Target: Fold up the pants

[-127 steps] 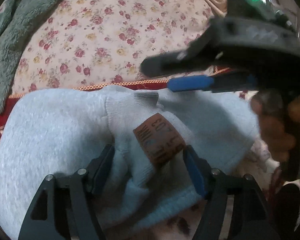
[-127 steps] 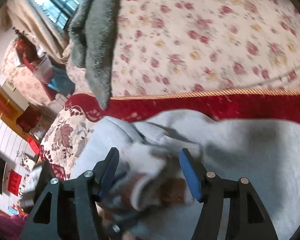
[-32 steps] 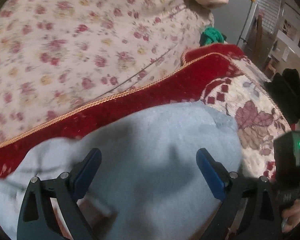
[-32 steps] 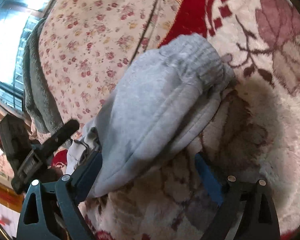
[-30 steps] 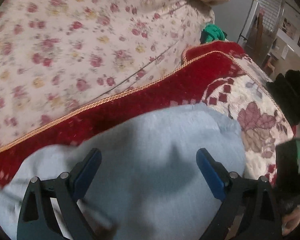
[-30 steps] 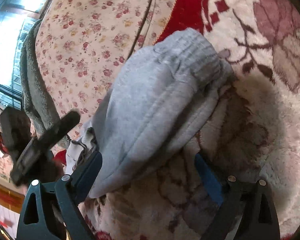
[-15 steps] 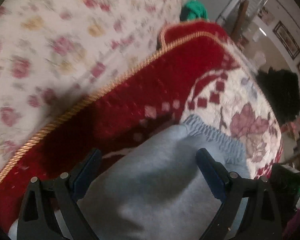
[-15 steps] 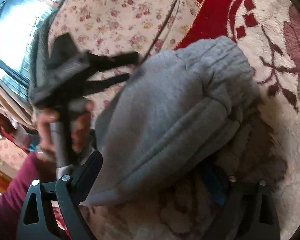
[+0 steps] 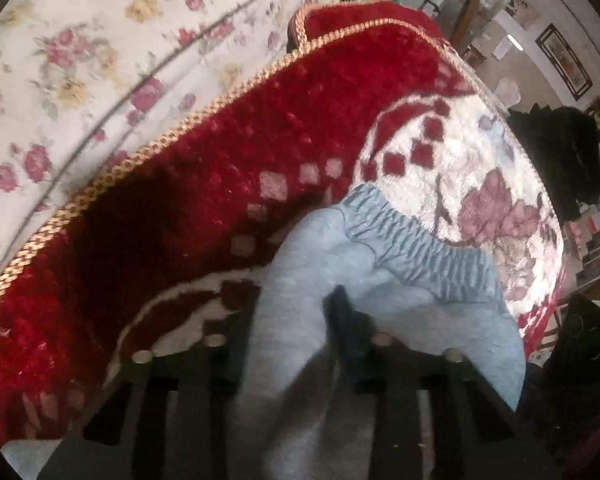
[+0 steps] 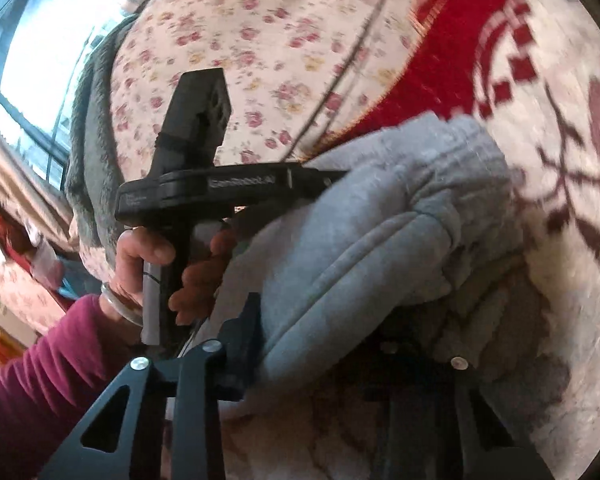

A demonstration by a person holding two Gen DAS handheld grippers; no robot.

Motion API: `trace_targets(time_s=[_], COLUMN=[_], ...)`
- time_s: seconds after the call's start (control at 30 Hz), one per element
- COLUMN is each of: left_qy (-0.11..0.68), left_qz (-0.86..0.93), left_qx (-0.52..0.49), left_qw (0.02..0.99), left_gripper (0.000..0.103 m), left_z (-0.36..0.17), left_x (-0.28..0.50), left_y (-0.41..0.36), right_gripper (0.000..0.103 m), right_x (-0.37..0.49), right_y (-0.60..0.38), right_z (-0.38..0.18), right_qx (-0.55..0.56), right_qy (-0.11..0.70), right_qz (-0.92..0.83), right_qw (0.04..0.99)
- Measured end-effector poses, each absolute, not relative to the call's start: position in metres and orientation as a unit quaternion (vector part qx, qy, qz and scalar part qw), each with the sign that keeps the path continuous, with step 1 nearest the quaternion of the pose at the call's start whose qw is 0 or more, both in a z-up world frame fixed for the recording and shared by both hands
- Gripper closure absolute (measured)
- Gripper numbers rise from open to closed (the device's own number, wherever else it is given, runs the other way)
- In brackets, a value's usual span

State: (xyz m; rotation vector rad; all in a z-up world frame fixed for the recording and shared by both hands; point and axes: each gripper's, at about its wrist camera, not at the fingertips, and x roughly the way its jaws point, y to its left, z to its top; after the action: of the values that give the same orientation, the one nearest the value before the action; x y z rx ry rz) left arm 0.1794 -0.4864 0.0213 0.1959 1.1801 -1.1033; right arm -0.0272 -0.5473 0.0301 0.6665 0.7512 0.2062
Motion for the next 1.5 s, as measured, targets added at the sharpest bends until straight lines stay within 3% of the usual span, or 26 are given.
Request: trace_targets(time_s=[0.17,0.53,0.83,1.3,1.5], left_qy=[0.503,0.449,0.416,0.405,0.426], left_qz=[-0.499,-0.492,-0.473,-0.399,-0.329], left_qx=[0.081,0.021,-0.033,-0.108,-0.139], left_qw=[0.701,0.745,0.776,0.816,0.831], left_gripper=[0.081,0.081,0.081,0.081,0.091], left_z=[0.058,0.146,0.177,0.157,0.116], left_x=[0.172,0.17,0.16,0.132,0.123], left_y=[-0.47,-0.384,-0.293,-0.129,-0.051], right_gripper=[0.072,0.074,0.08,0.08,0.08], right_x=[-0.032,-0.035,-0.029,-0.02,-0.02], right_y=[-0.539,-0.482,-0.413,-0.27,-0.21], right_z=[0.054,0.13,0.164,0.164,0.13], right_qx=[0.292,0.207,0.146,0.005,-0.075], right_qy=[0.331,0.28,0.276,0.303,0.333], right_qz=[0.105,0.135,0.18,0.25,0.257], right_qw=[0.891,0.927,0.933,0.919,0.904])
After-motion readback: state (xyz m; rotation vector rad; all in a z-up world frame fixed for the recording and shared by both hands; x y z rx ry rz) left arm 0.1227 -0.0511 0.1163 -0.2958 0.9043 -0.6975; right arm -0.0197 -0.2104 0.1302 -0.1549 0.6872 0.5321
